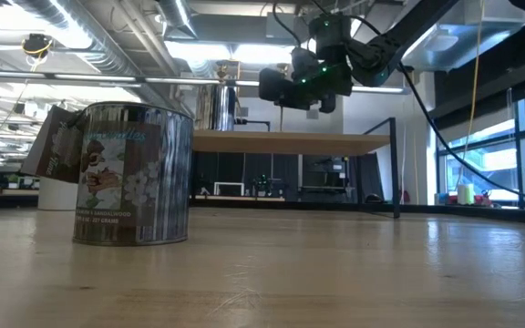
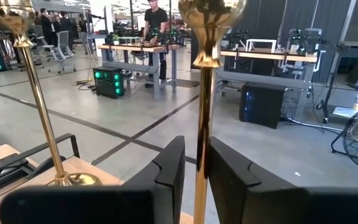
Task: Pick & Place candle stick holders
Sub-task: Put the top gold candle holder on the shelf aligned with the other gold candle holder
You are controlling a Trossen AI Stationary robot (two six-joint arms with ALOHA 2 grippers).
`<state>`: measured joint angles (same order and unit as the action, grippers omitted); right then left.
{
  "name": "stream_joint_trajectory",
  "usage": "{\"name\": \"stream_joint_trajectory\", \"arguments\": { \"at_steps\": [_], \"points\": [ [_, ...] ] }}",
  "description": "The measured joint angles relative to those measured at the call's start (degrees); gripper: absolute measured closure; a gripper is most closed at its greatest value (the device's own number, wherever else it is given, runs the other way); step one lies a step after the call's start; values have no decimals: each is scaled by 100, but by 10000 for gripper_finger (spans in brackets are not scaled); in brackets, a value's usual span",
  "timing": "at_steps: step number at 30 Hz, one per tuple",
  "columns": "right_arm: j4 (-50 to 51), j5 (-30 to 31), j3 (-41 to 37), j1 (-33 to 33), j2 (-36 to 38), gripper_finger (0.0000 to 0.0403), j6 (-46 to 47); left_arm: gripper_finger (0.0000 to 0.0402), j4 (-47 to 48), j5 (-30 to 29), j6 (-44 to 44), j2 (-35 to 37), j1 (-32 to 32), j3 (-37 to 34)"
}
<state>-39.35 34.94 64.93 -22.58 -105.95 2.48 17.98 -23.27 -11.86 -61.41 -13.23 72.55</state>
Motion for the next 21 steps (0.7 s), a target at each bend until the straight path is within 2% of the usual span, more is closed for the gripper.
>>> {"name": "stream_joint_trajectory", "arguments": {
  "at_steps": [11, 21],
  "points": [
    [17, 3, 0, 48, 1, 332, 0, 397, 4, 45, 32, 0, 0, 0],
    [72, 258, 0, 181, 35, 331, -186, 396, 9, 44, 61, 0, 0, 0]
  ]
}}
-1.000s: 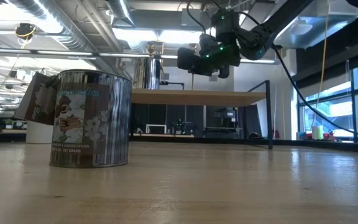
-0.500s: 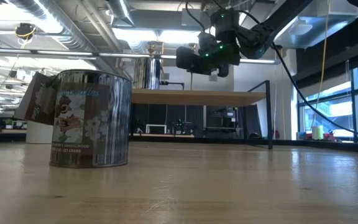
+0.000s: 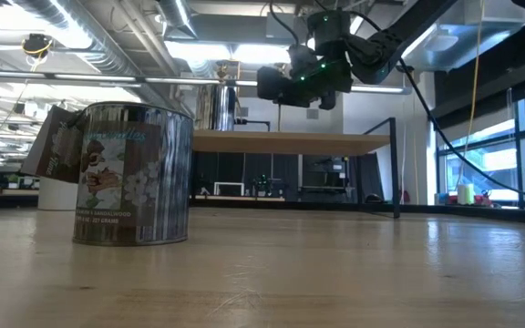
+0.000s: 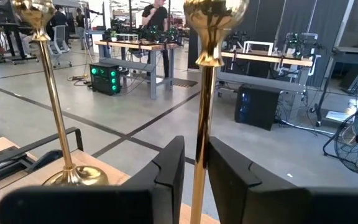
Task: Pick & Place candle stick holders
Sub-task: Put the top gold candle holder on the shelf aligned with the other gold candle holder, then put the top silver scented candle on the shelf aligned with the other silver scented candle
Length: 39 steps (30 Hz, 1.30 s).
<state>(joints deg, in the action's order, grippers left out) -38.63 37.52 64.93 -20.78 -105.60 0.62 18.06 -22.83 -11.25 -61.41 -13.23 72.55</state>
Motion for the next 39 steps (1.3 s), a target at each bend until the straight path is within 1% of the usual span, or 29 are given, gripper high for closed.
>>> {"name": "stream_joint_trajectory", "arguments": {
  "at_steps": [10, 13, 16, 20, 26, 27, 29, 32, 34, 36, 39],
  "points": [
    [29, -3, 0, 0, 0, 331, 18, 397, -2, 0, -7, 0, 0, 0],
    [27, -4, 0, -2, 0, 324, 0, 397, -2, 0, -9, 2, 0, 0],
    [27, -4, 0, -2, 0, 299, 0, 400, -2, 0, -11, 0, 0, 0],
    [38, 14, 1, -2, 0, 250, 0, 398, -2, -2, -15, 2, 0, 0],
    [456, 657, 7, 92, 221, 178, -7, 399, -7, -4, -15, 2, 0, 0],
    [516, 666, 8, 118, 295, 169, -1, 398, -9, -4, -15, 2, 0, 0],
    [706, 478, 9, 156, 483, 153, 20, 399, -9, -4, -15, 2, 0, 0],
    [944, 249, 11, 216, 692, 138, 22, 400, -11, -10, -12, 2, 0, 0],
    [1173, 247, 11, 261, 827, 134, 39, 398, -11, -19, -11, 2, 0, 0],
    [1606, 198, 12, 329, 993, 133, 195, 398, -14, -20, -10, 2, 0, 0],
    [2619, -113, 13, 494, 1294, 133, 684, 400, -15, -15, -13, 5, 0, 0]
  ]
}}
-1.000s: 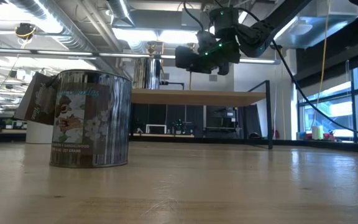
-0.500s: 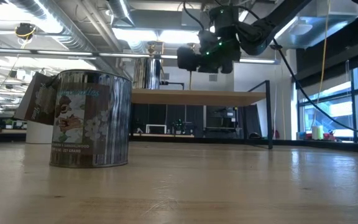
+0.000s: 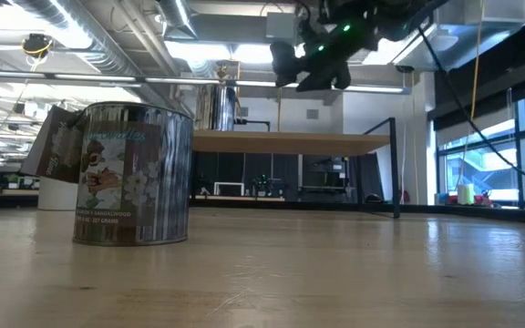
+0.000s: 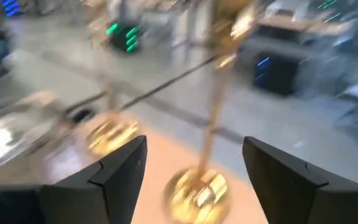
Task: Pick & Place candle stick holders
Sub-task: Put the top silver scented candle on the shelf aligned with the other silver scented candle
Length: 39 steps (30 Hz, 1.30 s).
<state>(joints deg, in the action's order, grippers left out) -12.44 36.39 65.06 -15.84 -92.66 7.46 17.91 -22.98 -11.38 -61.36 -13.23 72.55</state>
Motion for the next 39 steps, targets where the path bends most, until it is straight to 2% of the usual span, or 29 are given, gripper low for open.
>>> {"name": "stream_joint_trajectory", "arguments": {
  "at_steps": [3, 7, 10, 12, 16, 21, 24, 26, 29, 32, 35, 39],
  "points": [
    [1089, -929, 0, 217, 390, 133, 430, 398, -8, 79, -41, 32, 6, 2],
    [1843, -2919, -2, 433, 972, 133, 908, 396, 34, 578, -157, 30, 6, 2],
    [2139, -4088, 7, 529, 1399, 133, 1448, 399, 105, 1256, -159, 31, 6, 2],
    [2244, -4819, 7, 561, 1622, 133, 1515, 400, 247, 1921, -155, 30, -26, 2],
    [2751, -5845, 7, 637, 2066, 133, 1772, 396, 623, 3274, -260, 30, -164, 2],
    [3068, -6789, 0, 749, 2390, 133, 2246, 397, 678, 4143, -809, -56, -25, 3],
    [3246, -6963, -1, 863, 2506, 133, 2492, 397, 656, 4247, -1248, -131, 284, 4],
    [3474, -6963, -2, 1001, 2601, 133, 2659, 398, 588, 4050, -1433, -181, 648, 3],
    [3759, -6965, 0, 1234, 2712, 133, 2637, 398, 331, 3253, -1708, -282, 1494, 4],
    [3955, -6848, -2, 1430, 2785, 133, 2549, 398, 70, 2141, -2002, -519, 2259, 4],
    [4004, -6173, -2, 1713, 2873, 133, 2533, 398, -69, 1215, -2346, -822, 2820, 4],
    [4015, -4397, -2, 2245, 3097, 133, 2666, 398, -26, 820, -2952, -1269, 3265, 15]
  ]
}}
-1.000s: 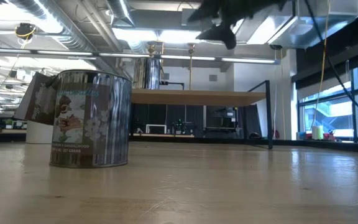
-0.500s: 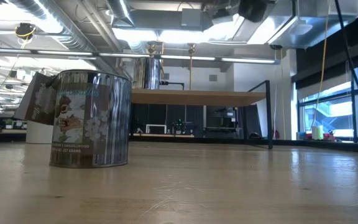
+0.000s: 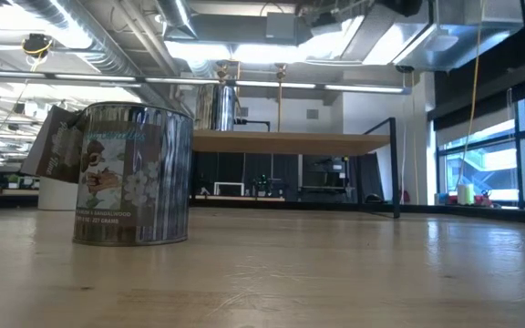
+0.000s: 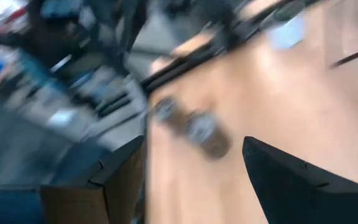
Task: Pick & Place candle stick holders
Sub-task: Put the top silver scented candle on the shelf aligned with the other silver scented candle
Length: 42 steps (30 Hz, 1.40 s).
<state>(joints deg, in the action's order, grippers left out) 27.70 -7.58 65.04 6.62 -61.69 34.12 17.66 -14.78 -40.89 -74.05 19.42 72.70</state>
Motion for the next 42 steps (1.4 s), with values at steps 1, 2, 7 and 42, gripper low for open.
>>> {"name": "stream_joint_trajectory", "arguments": {
  "at_steps": [1, 2, 7, 42],
  "points": [
    [-3, 505, 0, 169, 65, 133, 16, 398, 62, -57, -108, -128, 92, 67],
    [0, 958, 0, 354, 133, 133, 13, 398, 160, -116, -194, -245, 176, 160],
    [-34, 2487, 2, 1230, 408, 133, -256, 398, 1200, -296, -392, -803, 428, 943],
    [212, 3708, 0, 2913, -100, 133, -111, 399, 4850, -614, -998, -1919, 532, 1744]
  ]
}}
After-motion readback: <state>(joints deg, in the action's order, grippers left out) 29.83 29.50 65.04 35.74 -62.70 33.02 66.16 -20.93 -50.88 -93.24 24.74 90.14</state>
